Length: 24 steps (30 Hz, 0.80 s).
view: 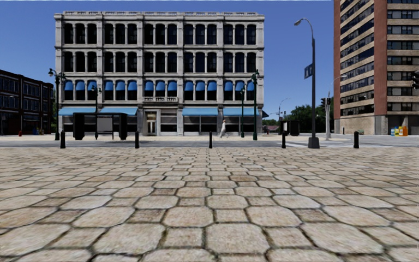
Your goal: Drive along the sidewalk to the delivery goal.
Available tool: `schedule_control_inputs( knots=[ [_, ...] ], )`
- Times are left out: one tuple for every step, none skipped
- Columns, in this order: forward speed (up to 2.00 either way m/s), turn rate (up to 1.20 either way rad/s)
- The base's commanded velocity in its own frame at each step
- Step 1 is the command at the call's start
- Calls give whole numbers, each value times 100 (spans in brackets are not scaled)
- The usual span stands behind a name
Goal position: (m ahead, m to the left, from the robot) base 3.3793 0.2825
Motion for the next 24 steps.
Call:
schedule_control_inputs(
  knots=[
    [200,0],
    [200,0],
    [200,0],
    [200,0],
    [200,0],
    [200,0],
    [200,0],
    [200,0],
    [200,0],
    [200,0],
    [200,0],
    [200,0],
    [200,0],
    [200,0],
    [200,0],
    [200,0],
    [200,9],
    [200,9],
    [200,12],
    [200,15],
    [200,18],
    [200,19],
    [200,19],
    [200,20]
  ],
)
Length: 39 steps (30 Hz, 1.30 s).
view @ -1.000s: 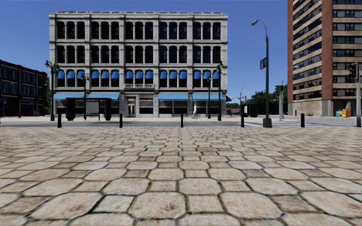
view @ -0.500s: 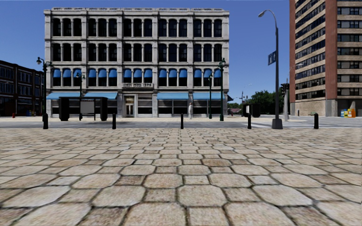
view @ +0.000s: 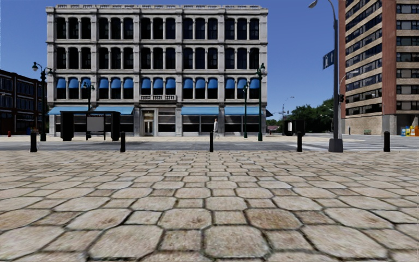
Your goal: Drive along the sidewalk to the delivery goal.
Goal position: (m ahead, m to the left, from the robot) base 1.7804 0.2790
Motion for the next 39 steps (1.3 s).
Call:
schedule_control_inputs(
  knots=[
    [200,20],
    [200,20],
    [200,21],
    [200,23],
    [200,27],
    [200,27],
    [200,30],
    [200,31],
    [200,31],
    [200,31],
    [200,31],
    [200,31],
    [200,31],
    [191,23],
    [191,23],
    [151,8],
    [113,0],
    [93,0],
    [84,0],
    [82,0],
    [82,0],
    [81,0],
    [78,0],
    [72,0],
    [72,0],
    [68,0],
    [66,0],
    [60,0],
    [60,0],
    [51,0],
    [44,0],
    [12,0],
    [0,0],
    [0,0],
    [0,0],
    [0,0],
    [0,0],
    [0,0],
    [0,0]
  ],
)
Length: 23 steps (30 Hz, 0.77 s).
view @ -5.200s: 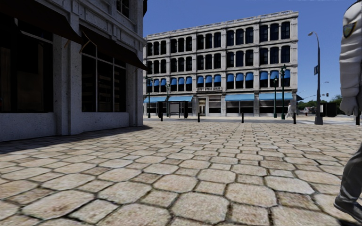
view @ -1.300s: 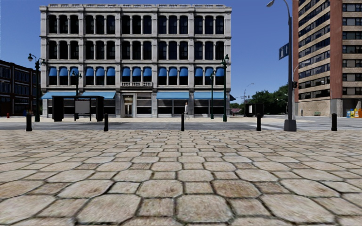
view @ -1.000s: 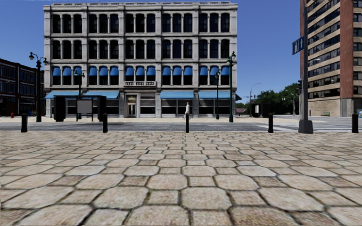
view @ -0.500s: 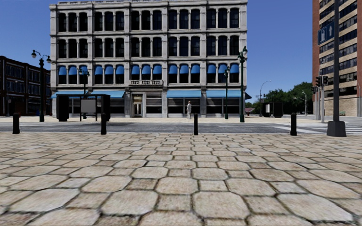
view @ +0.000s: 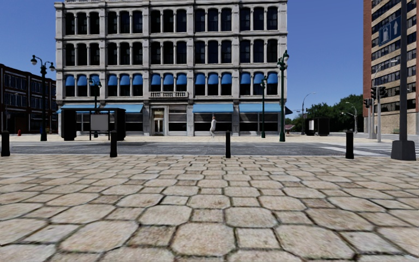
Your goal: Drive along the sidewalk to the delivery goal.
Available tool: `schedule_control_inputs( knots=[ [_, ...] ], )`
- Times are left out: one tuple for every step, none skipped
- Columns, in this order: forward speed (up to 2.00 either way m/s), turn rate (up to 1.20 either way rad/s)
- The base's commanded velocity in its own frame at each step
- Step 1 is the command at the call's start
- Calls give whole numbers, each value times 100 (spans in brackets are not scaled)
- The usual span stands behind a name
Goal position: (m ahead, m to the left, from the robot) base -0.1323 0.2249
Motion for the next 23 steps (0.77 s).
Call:
schedule_control_inputs(
  knots=[
    [0,0],
    [0,0],
    [0,0],
    [0,0],
    [0,0],
    [0,0],
    [0,0],
    [0,0],
    [0,0],
    [0,0],
    [0,0],
    [0,0],
    [0,0],
    [0,0],
    [0,0],
    [0,0],
    [0,0],
    [0,0],
    [0,0],
    [0,0],
    [0,0],
    [0,0],
    [0,0]
  ],
)
